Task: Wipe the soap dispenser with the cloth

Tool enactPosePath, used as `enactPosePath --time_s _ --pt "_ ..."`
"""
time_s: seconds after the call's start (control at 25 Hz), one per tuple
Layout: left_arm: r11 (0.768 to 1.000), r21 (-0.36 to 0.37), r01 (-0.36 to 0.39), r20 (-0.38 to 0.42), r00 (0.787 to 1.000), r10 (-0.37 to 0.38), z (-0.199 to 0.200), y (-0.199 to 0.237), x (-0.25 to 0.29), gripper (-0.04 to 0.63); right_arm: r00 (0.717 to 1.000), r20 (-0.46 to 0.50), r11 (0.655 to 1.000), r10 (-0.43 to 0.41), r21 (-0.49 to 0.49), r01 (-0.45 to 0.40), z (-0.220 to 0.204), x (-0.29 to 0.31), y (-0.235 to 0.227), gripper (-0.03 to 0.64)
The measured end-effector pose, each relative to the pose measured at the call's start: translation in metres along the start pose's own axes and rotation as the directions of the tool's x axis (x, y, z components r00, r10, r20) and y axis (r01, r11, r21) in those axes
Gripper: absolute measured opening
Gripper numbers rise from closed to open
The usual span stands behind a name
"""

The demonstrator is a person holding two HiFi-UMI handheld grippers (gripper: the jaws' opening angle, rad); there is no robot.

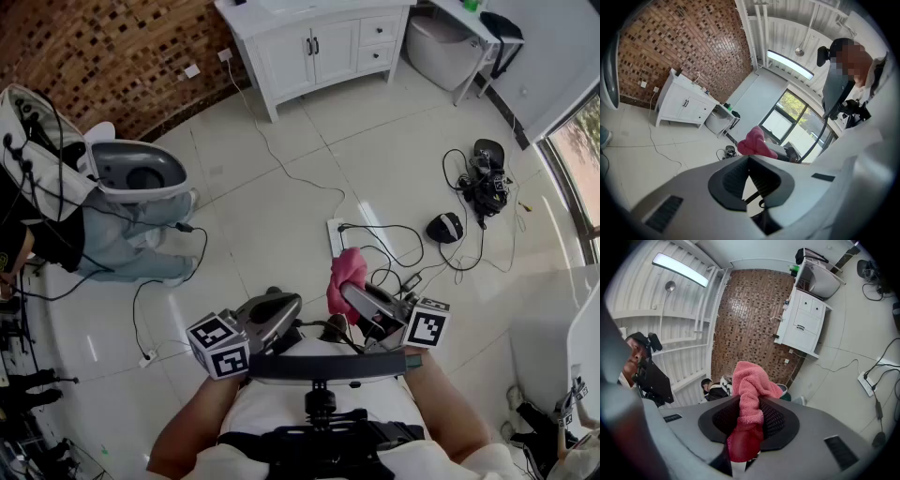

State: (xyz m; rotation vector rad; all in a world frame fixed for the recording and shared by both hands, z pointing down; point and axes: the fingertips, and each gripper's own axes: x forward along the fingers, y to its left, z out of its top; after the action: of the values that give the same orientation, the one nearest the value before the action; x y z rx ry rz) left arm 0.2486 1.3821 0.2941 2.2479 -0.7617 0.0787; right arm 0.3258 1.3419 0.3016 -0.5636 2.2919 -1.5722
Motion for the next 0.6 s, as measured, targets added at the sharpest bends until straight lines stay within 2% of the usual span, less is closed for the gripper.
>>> enactPosePath --time_s 0.12,0.28,0.6 --pt "0.999 -0.043 0.017 -0.023 1.000 -0.017 -0.007 0.018 -0.009 0.004 0.999 -0.026 1.000 -0.019 -0.010 0.018 -0.011 0.019 -0.004 0.126" --pt "0.999 -0.047 0.028 -0.044 0.999 -0.030 0.000 0.056 -0.003 0.003 0.998 -0.038 0.999 -0.048 -0.019 0.048 -0.003 0.048 -0.026 0.126" --pt "0.996 -0.046 0.080 -0.053 0.995 -0.082 0.098 0.176 -0.025 0.003 0.991 -0.052 0.992 -0.122 -0.016 0.121 0.032 0.194 -0.053 0.126"
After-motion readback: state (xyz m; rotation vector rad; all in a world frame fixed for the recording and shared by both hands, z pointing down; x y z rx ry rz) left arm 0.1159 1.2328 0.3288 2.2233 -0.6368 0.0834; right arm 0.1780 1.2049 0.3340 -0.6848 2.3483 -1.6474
